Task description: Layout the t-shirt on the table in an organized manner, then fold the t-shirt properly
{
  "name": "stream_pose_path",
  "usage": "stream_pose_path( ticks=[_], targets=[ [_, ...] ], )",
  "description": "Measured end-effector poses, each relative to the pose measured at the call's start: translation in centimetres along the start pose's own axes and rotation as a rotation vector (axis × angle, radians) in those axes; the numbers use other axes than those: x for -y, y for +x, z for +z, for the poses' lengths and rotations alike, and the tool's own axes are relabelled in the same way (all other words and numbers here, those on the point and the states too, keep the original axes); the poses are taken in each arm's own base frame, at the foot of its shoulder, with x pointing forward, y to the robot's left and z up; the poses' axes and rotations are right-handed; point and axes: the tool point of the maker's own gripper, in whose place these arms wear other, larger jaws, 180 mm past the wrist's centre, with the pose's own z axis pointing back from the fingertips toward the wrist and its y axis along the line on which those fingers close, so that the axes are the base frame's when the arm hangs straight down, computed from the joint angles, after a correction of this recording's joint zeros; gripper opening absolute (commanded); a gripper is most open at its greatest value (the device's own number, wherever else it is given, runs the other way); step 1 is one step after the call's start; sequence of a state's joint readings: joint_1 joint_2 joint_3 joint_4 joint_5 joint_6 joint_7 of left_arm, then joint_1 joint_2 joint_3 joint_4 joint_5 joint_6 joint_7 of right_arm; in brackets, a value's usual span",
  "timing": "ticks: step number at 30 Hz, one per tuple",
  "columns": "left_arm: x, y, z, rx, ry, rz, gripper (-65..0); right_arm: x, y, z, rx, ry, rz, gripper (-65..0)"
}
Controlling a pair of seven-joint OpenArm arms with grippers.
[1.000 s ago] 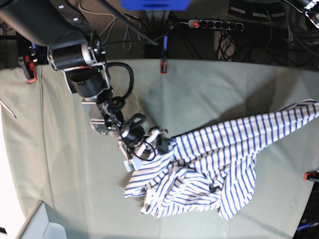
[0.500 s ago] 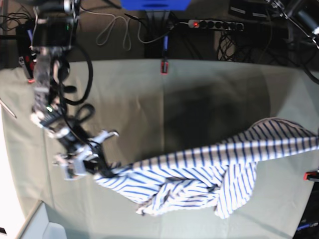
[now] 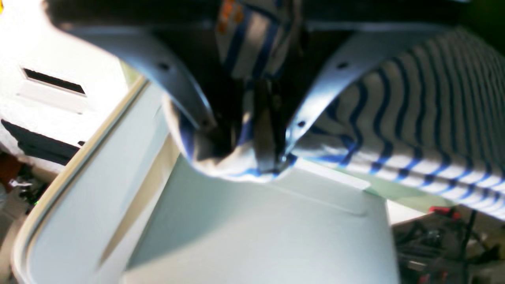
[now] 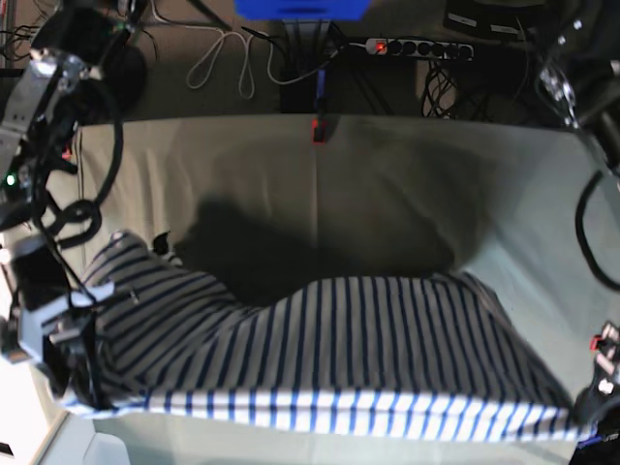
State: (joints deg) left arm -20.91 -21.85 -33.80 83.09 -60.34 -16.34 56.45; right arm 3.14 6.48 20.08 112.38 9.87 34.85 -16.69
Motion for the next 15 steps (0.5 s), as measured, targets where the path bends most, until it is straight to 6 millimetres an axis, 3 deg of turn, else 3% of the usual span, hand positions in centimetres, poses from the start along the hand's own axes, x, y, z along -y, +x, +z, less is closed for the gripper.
stream_pose_path(
  ticks=[4, 6, 11, 15],
  targets=[
    [-0.6, -1.2, -4.6, -0.097, 0.009, 0.066, -64.8, 1.2, -0.3, -3.3, -0.048, -0.002, -0.013, -65.0],
    [0.3, -0.7, -6.9, -0.098, -0.004, 0.090, -64.8, 1.6, 0.1, -5.5, -0.060, 0.009, -0.025, -65.0],
    [3.2, 4.4, -11.6, 0.004, -0.043, 0.130, -64.8, 4.7, 1.3, -11.2, -0.085, 0.024, -0.039, -65.0],
    [8.1, 8.2, -14.3, 0.047, -0.127, 0.117, -64.8, 9.1, 5.6, -14.4, -0.023, -0.018, -0.035, -65.0]
  ],
)
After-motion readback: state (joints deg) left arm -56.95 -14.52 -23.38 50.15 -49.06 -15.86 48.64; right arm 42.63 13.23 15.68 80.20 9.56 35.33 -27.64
